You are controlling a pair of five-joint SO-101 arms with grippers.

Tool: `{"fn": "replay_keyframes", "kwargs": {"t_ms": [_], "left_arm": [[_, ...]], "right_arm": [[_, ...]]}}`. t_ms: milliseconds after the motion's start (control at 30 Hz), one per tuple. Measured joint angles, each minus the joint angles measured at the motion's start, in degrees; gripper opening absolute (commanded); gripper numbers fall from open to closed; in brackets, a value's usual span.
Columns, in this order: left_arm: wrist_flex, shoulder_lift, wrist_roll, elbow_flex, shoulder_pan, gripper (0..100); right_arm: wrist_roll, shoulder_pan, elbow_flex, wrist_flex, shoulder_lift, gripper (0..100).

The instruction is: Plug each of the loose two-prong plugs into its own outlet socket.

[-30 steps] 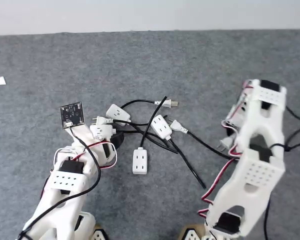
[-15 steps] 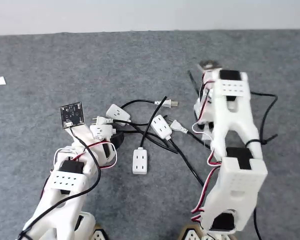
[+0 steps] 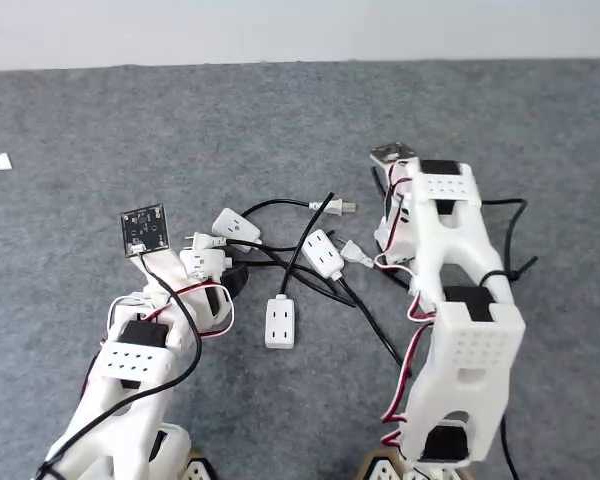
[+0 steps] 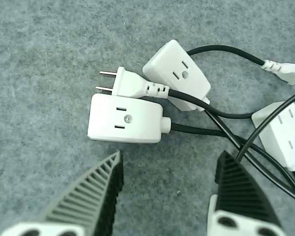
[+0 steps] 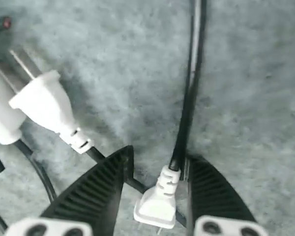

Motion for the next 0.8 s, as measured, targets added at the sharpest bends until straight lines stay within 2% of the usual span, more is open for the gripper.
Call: {"fn": "replay_keyframes", "kwargs": {"t_ms": [167, 300, 500, 800], "left_arm": [[0.00, 0.00, 0.00, 0.00, 0.00, 28], [0.00, 0.00, 0.00, 0.00, 0.00, 28], [0.00, 0.00, 0.00, 0.00, 0.00, 28], [0.00, 0.00, 0.00, 0.00, 0.00, 28]], "right_arm": [[-1.49, 0.44, -0.09, 0.09, -2.11, 16.5], [-5.45, 1.85, -0.09, 0.97, -4.75, 16.4], [-7.38, 3.43, 2.46, 0.88, -10.20, 11.1], [-7.74, 3.87, 24.00, -15.38, -22.33, 11.5]]}}
